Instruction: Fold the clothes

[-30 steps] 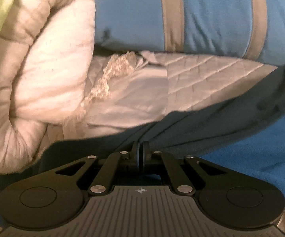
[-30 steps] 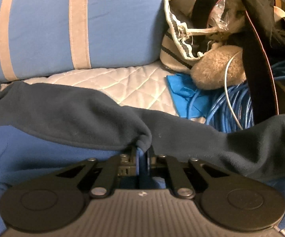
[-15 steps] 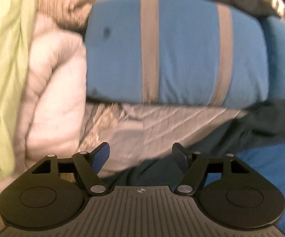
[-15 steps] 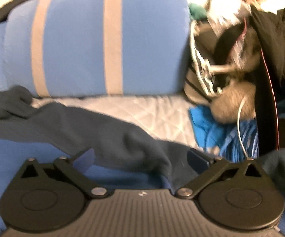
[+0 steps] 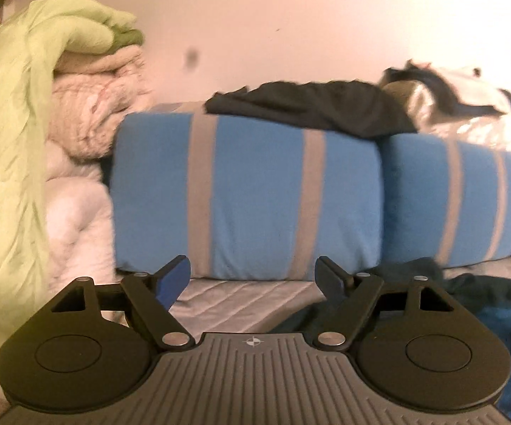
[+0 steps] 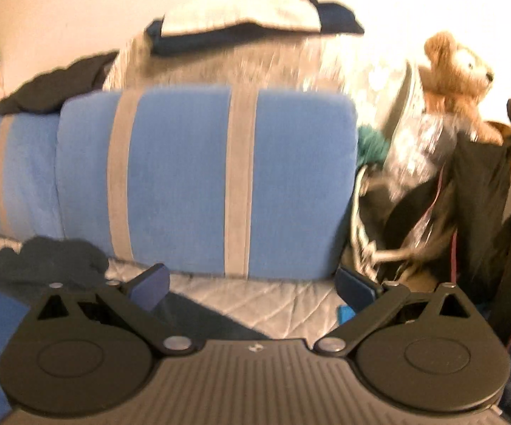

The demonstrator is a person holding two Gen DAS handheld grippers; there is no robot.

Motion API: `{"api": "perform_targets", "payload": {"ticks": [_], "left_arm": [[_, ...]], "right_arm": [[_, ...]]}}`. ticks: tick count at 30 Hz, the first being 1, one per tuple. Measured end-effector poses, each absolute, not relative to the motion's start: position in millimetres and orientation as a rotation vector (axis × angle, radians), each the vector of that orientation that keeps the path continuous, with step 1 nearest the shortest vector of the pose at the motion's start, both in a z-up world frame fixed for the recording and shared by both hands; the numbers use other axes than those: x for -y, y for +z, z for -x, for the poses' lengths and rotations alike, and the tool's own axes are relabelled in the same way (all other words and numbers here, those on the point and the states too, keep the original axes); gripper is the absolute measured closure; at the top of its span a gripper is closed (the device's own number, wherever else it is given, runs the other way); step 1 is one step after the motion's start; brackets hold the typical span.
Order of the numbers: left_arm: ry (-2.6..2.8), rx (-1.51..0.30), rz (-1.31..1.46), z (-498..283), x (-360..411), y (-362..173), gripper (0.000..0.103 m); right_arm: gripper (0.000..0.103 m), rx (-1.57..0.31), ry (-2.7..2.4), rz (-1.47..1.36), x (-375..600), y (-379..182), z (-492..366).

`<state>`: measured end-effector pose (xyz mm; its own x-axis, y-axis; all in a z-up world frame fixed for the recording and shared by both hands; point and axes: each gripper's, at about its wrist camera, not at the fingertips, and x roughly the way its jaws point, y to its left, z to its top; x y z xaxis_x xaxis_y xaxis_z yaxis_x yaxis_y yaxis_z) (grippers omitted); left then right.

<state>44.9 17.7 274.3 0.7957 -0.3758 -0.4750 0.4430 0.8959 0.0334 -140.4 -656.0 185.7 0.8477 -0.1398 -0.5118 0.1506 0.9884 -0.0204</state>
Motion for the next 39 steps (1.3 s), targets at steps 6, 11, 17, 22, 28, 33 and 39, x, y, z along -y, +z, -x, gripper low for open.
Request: {"api": "perform_targets", "payload": {"ticks": [6, 11, 17, 22, 28, 33, 39], "left_arm": [[-0.545, -0.490, -0.100, -14, -19, 292, 0.025], [-0.611, -0.473, -0.068, 20, -28, 329, 0.025], [-0.662, -0.392, -0.161, 60, -26, 343, 0.015], [-0.668, -0.481, -0.204, 60, -11, 286, 0.015], [-0.646, -0.602, -0.155, 44, -4, 209, 0.015], [-0.616, -0.681, -0.115, 25, -8, 161, 0.015], [-0.584, -0.776, -0.014, 0, -27, 127, 0.015]], "right_arm": [[0.000, -0.489, -0.127, -0.028, 674, 240, 169], [0.000, -0.452, -0.095, -0.030, 687, 279, 206], [0.000, -0.418, -0.053, -0.053, 700, 313, 245], [0.000, -0.498, -0.004, -0.034, 686, 280, 249], [0.000, -0.657, 0.100, -0.088, 653, 190, 231], [0.003, -0.768, 0.183, -0.200, 630, 117, 209], [0.013, -0.891, 0.194, -0.291, 606, 48, 174]]}}
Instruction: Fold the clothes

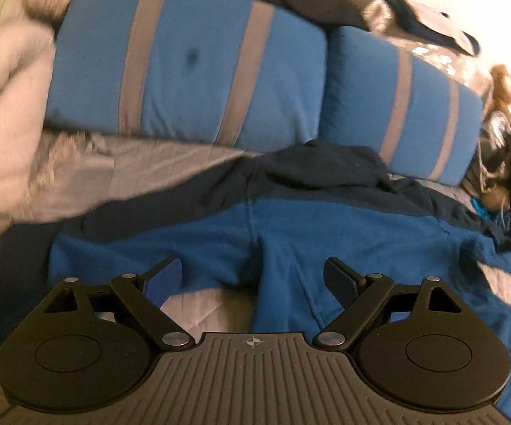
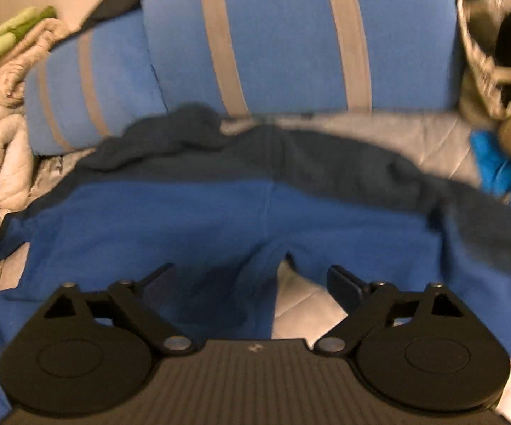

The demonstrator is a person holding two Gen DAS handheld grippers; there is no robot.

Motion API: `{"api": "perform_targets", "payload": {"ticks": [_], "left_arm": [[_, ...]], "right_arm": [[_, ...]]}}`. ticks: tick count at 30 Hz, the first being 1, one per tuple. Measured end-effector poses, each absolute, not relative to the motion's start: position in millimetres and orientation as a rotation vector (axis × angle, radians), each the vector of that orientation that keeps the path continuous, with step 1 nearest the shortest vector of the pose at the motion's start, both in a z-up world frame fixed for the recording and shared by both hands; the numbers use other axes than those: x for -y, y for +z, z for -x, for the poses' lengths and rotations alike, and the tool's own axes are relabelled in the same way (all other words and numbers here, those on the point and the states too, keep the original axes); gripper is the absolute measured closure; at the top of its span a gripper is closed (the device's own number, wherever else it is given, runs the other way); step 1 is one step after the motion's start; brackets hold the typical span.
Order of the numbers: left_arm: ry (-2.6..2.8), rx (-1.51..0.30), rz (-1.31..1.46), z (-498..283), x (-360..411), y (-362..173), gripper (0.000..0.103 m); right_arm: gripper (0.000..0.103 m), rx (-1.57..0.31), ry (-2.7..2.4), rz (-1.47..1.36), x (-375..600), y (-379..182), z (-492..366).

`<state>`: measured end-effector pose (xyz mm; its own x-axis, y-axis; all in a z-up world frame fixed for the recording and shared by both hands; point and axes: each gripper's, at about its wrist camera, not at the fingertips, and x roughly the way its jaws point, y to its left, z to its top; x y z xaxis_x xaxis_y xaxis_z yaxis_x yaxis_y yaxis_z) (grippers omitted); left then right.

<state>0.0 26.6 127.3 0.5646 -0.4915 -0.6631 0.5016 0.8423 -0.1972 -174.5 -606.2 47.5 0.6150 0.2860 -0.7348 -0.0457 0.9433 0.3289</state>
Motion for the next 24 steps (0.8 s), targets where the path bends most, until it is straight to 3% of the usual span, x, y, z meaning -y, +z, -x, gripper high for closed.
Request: {"api": "perform_targets", "payload": {"ticks": [9, 11, 16, 18, 21, 22, 24], "left_arm": [[-0.552, -0.918, 0.217, -52, -48, 61, 0.016], [-0.554, -0.951, 0.327, -62, -53, 47, 0.016], [-0.573, -1.038, 0.587, -85, -57, 10, 0.017], [-0.570, -1.060, 0.647, -89, -51, 0, 0.019], [-0.559, -1.084, 0.719, -95, -41, -13, 0.037], [-0.547, -1.077, 0.725, -97, -38, -14, 0.062], [-0.509, -1.053, 0.705, -100, -37, -11, 0.091]], "right_arm": [[0.022, -0.938, 0.068, -0.413, 600, -13, 131], [0.033, -0.924, 0.042, -0.425, 601, -18, 126], [0.076, -0.910, -0.001, -0.441, 613, -16, 124], [0.078, -0.896, 0.001, -0.471, 622, -15, 126], [0.081, -0.891, 0.010, -0.474, 627, -16, 125], [0.081, -0.891, 0.010, -0.469, 626, -16, 124], [0.081, -0.890, 0.008, -0.467, 626, -16, 124]]}}
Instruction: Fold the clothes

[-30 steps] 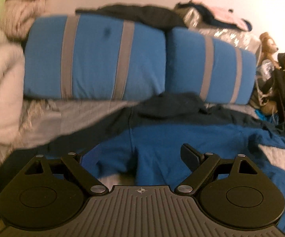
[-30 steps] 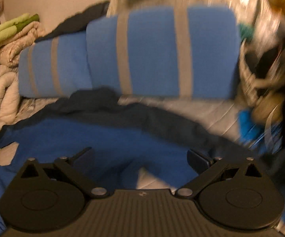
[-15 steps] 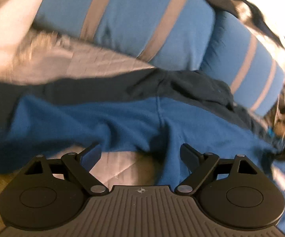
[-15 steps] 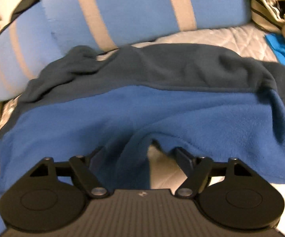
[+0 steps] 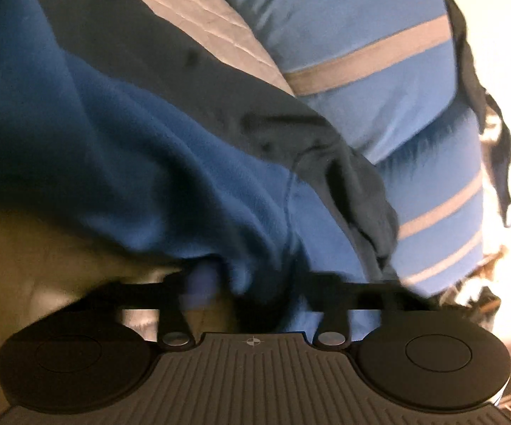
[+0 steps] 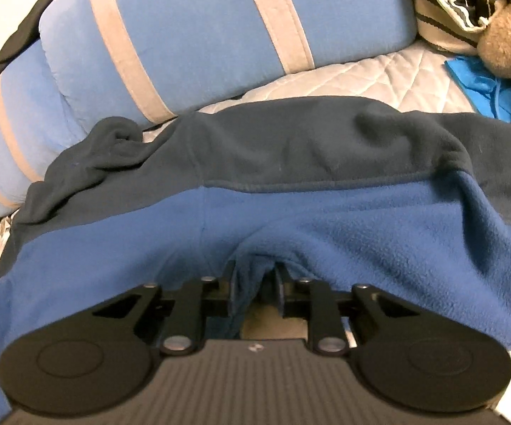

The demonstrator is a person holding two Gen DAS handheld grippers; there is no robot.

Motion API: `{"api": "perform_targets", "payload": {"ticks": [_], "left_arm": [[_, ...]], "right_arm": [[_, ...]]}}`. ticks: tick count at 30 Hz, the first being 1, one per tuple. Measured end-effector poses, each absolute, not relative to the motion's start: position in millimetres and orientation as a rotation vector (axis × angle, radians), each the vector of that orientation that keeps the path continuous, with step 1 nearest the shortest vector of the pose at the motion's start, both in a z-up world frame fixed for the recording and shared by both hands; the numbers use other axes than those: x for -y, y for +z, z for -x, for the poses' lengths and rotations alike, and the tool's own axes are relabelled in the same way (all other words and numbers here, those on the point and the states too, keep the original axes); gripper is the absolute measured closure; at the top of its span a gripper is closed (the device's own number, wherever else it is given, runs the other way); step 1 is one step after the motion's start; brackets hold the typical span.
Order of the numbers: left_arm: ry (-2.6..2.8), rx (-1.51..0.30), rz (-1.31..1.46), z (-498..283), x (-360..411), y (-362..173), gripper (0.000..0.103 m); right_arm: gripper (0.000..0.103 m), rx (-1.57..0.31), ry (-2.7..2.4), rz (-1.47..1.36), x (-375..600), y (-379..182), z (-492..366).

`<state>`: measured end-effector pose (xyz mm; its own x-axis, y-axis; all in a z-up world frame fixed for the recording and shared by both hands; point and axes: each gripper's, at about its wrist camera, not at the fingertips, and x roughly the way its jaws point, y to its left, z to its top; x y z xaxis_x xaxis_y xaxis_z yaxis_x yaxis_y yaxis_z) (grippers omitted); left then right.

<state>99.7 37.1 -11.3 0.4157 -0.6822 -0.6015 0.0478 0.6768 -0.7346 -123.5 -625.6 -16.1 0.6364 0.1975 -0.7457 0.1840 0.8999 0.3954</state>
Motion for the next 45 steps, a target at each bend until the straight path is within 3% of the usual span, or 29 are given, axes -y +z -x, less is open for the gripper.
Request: {"api": "perform_targets", "payload": {"ticks": [12, 26, 27, 30, 31, 33, 38, 40, 45], "left_arm": [[-0.440, -0.855, 0.318, -100, -22, 60, 0.094], [-0.381, -0.896, 0.091, -98, 15, 40, 0.090], [-0.389, -0.894, 0.087, -97, 14, 41, 0.090], [-0.411, -0.895, 0.060, -94, 13, 51, 0.082], [-0.415, -0.894, 0.045, -91, 13, 55, 0.077], [-0.412, -0.881, 0.009, -85, 11, 68, 0.071], [-0.428, -0.772, -0.050, -63, 8, 114, 0.048], [-0.457, -0.722, -0.074, -56, 8, 135, 0.035], [-0.535, -0.657, -0.107, -45, 9, 201, 0.033]], "right_arm": [[0.086, -0.875, 0.016, -0.450, 627, -14, 121], [0.091, -0.875, -0.021, -0.377, 630, -25, 109], [0.089, -0.884, -0.016, -0.370, 629, -25, 109], [0.058, -0.912, 0.004, -0.343, 625, -17, 110], [0.041, -0.922, 0.010, -0.338, 624, -13, 112], [0.018, -0.919, 0.029, -0.318, 622, -1, 118], [0.010, -0.885, 0.062, -0.236, 620, 36, 130], [0.006, -0.865, 0.071, -0.206, 622, 55, 131], [0.004, -0.812, 0.100, -0.131, 627, 109, 131]]}}
